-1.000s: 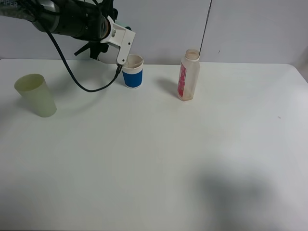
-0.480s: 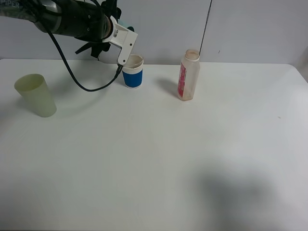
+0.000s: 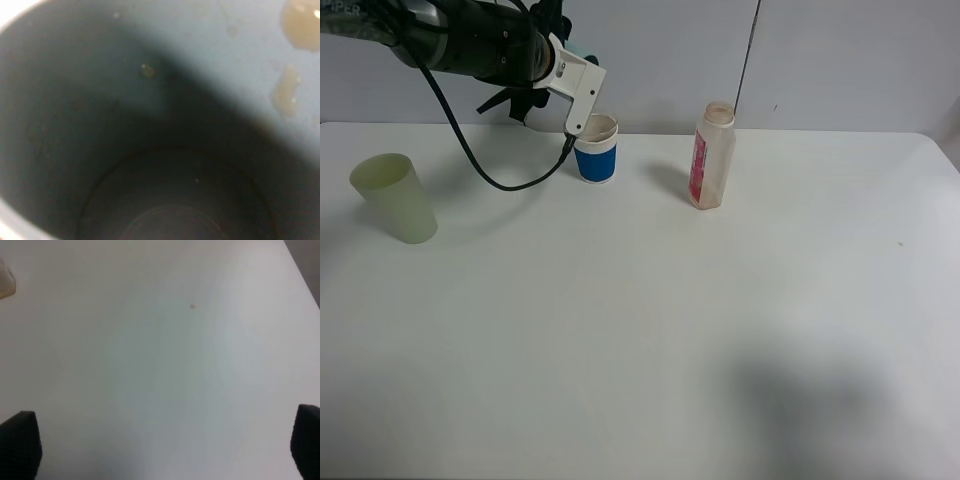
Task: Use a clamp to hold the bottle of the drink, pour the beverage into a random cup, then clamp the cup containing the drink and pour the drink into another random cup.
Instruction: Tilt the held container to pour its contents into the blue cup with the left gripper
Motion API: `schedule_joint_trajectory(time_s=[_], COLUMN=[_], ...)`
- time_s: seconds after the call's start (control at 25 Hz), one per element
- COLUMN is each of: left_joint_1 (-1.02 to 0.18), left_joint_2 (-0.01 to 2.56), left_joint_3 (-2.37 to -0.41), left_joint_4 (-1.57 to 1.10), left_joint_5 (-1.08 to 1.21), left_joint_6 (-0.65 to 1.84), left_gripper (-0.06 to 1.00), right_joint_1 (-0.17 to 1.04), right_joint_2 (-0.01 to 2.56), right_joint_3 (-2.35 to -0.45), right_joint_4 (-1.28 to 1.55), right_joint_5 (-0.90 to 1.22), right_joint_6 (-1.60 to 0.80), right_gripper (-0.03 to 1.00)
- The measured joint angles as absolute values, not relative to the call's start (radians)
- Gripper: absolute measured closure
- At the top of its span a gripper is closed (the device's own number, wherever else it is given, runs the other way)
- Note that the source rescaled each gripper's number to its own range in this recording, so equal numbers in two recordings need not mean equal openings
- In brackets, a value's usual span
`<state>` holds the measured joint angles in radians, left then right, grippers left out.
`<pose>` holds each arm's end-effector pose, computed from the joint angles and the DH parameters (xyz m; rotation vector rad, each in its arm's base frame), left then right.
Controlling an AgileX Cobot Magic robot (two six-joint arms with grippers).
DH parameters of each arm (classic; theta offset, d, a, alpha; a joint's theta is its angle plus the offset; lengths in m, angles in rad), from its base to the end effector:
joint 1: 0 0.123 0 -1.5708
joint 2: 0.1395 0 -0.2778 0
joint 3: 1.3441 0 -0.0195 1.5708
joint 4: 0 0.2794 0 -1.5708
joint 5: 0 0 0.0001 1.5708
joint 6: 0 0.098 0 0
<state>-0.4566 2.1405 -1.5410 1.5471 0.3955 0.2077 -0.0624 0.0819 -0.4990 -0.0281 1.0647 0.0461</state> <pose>0.4765 -0.1919 0.1688 1.9063 1.2528 1.1529 0.0469 -0.0053 0.2839 0.1155 2.1280 -0.0438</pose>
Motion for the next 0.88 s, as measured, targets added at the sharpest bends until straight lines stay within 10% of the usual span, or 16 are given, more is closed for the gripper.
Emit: schedule_joint_trajectory(time_s=[0.88], left_joint_1=[-0.406], left_joint_2=[2.093], left_joint_3=[-1.541], left_joint_4=[1.171], left_joint_5=[0.416], left_joint_6=[0.189], left_gripper=[0.94], right_joint_1=[-0.062], right_joint_2=[0.082], right_joint_3=[-0.499], right_joint_4=[-0.028], right_joint_5=[1.065], right_joint_6=[0.046], right_gripper=[-0.03])
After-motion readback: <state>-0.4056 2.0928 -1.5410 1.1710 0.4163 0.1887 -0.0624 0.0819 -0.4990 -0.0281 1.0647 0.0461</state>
